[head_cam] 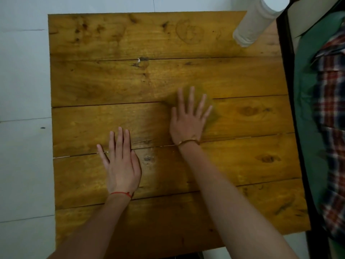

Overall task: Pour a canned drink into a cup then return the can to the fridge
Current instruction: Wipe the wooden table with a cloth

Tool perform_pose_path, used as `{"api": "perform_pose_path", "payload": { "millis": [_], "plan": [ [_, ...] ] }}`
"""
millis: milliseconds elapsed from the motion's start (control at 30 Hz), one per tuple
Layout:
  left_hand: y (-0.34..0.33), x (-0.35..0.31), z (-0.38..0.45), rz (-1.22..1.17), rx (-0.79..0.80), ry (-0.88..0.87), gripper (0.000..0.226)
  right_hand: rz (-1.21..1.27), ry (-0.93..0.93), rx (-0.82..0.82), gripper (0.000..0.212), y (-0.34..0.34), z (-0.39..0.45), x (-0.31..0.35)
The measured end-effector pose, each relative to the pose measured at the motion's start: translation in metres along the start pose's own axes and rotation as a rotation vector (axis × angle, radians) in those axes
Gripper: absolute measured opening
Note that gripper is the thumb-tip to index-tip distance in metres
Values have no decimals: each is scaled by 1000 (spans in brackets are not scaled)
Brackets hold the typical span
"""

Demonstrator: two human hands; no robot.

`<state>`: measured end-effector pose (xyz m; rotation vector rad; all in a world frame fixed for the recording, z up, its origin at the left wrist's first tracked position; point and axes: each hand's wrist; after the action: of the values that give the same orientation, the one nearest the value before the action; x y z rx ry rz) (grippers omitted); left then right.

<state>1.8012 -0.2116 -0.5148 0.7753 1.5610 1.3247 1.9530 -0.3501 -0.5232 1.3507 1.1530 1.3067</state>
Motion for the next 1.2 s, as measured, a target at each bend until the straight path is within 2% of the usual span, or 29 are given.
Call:
{"api": "perform_pose_path", "payload": {
  "millis": [100, 200, 267, 333, 400, 467, 533, 600, 667, 733, 800, 900, 967, 1033, 1100, 1200],
  "plan": [
    [2, 0, 1, -9, 5, -2, 57, 60, 371, 66, 57, 1, -41, 28],
    [2, 1, 1, -19, 5, -4, 57, 36, 502, 105, 57, 9, -54, -5],
    [2, 1, 1, -15, 6, -4, 58, -28, 400, 65, 57, 13, -43, -43],
    [1, 1, 1, -9, 5, -8, 58, -48, 154, 30, 57, 14, -17, -69],
    [1, 1, 1, -8, 4, -10, 58, -14, -115, 15, 56, 13, 7, -69],
    [2, 1, 0, -20, -2, -8, 58, -1, -216, -12, 57, 10, 12, -44],
    [2, 1, -1, -43, -13, -10, 57, 5, -82, 4, 58, 5, -9, -13],
    [3, 1, -1, -70, -22, -14, 56, 30, 155, 49, 59, 3, -52, 7],
    [2, 2, -3, -92, -31, -17, 55, 66, 356, 107, 59, 7, -95, 9],
    [1, 4, -3, -109, -31, -25, 55, 78, 459, 146, 58, 12, -119, -10],
    [4, 7, -3, -131, -21, -47, 55, 44, 432, 130, 58, 16, -125, -47],
    [13, 10, -11, -141, -15, -89, 55, -53, 207, 75, 57, 22, -111, -104],
    [21, 11, -25, -111, -23, -97, 55, -53, 34, 83, 57, 23, -92, -114],
    [24, 10, -45, -88, -16, -85, 56, -39, -93, 68, 57, 21, -82, -97],
    [25, 8, -67, -90, -7, -51, 56, -14, -56, 75, 58, 18, -92, -67],
    [26, 5, -95, -116, -2, 15, 56, 31, 249, 139, 61, 11, -150, -31]
  ]
}}
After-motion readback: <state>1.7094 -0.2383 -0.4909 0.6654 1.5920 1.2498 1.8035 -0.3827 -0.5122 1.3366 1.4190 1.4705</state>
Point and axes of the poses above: each hand's wrist, its own z-axis towards the middle knuckle, its own y-axis out of the back of the hand, x = y × z, and after that the axes turned 12 degrees about -x, right-handed
